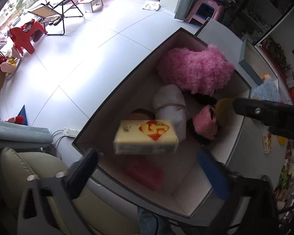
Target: Organize soft objects
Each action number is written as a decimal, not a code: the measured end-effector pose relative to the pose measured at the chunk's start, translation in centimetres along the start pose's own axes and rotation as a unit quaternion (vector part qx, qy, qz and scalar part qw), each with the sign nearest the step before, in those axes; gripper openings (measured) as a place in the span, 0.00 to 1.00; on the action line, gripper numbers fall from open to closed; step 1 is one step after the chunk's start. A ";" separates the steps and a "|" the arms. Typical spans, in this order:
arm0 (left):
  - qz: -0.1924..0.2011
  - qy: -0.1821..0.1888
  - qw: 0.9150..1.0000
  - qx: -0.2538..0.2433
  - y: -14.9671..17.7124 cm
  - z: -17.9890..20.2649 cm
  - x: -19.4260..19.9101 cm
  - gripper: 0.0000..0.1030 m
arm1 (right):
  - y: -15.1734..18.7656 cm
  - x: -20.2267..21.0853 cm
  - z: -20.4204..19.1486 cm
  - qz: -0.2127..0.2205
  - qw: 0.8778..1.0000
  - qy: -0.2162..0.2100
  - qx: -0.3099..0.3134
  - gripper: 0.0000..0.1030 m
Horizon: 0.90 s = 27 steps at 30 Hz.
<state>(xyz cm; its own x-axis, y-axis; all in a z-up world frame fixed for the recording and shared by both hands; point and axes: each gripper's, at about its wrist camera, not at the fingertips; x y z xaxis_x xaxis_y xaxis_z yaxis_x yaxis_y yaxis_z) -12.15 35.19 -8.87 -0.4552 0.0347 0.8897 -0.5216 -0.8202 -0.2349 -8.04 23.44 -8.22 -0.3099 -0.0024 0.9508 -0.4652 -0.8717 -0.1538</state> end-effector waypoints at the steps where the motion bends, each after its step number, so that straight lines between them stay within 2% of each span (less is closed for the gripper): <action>1: 0.003 0.002 1.000 -0.002 0.0 0.0 0.1 1.00 | 0.1 0.2 0.2 0.007 1.000 -0.001 -0.004 0.88; 3: 0.012 0.003 1.000 -0.006 0.0 0.1 0.5 1.00 | 0.3 0.7 0.6 0.018 1.000 -0.004 -0.009 0.89; 5: 0.022 0.015 1.000 -0.008 0.0 0.2 1.3 1.00 | 0.6 1.0 1.0 0.028 0.999 -0.006 -0.014 1.00; 6: 0.031 0.015 0.999 -0.011 0.0 0.3 1.8 1.00 | 0.9 1.3 1.2 0.036 0.999 -0.008 -0.018 1.00; 10: 0.067 -0.019 0.997 -0.027 -0.3 1.0 4.1 1.00 | 2.0 2.4 1.9 0.054 0.998 -0.017 -0.036 1.00; 12: 0.060 -0.009 0.998 -0.028 -0.4 0.9 4.7 1.00 | 2.3 2.8 2.0 0.052 0.998 -0.019 -0.040 1.00; 14: 0.038 0.020 0.999 -0.012 -0.7 0.5 4.9 1.00 | 2.8 3.2 1.9 0.050 0.998 -0.020 -0.041 1.00; 16: 0.020 0.025 0.999 0.006 -0.9 0.0 4.8 1.00 | 3.2 3.8 1.6 0.050 0.998 -0.015 -0.041 1.00; 20: 0.022 -0.011 0.999 0.022 -0.3 -0.3 4.8 1.00 | 3.6 4.4 1.3 0.041 0.998 -0.021 -0.041 1.00; 23: 0.027 -0.034 0.999 0.008 0.2 -0.2 4.9 1.00 | 3.7 4.8 0.8 0.037 0.999 -0.018 -0.029 1.00; 27: 0.026 -0.047 0.999 -0.008 0.8 -0.2 4.8 1.00 | 3.8 5.0 0.3 0.036 0.999 -0.016 -0.020 1.00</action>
<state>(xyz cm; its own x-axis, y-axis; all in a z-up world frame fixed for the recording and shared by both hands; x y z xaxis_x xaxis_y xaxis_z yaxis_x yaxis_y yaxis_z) -14.86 34.81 -4.81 -0.4115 -0.0621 0.9093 -0.5111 -0.8103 -0.2866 -11.08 19.95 -3.92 -0.3175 -0.0795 0.9449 -0.4762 -0.8484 -0.2314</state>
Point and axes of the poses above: each gripper's, at about its wrist camera, not at the fingertips, and x roughly against the way its jaws point, z to its right, y to its underside, and after that the axes turned 14 degrees about x, right-handed
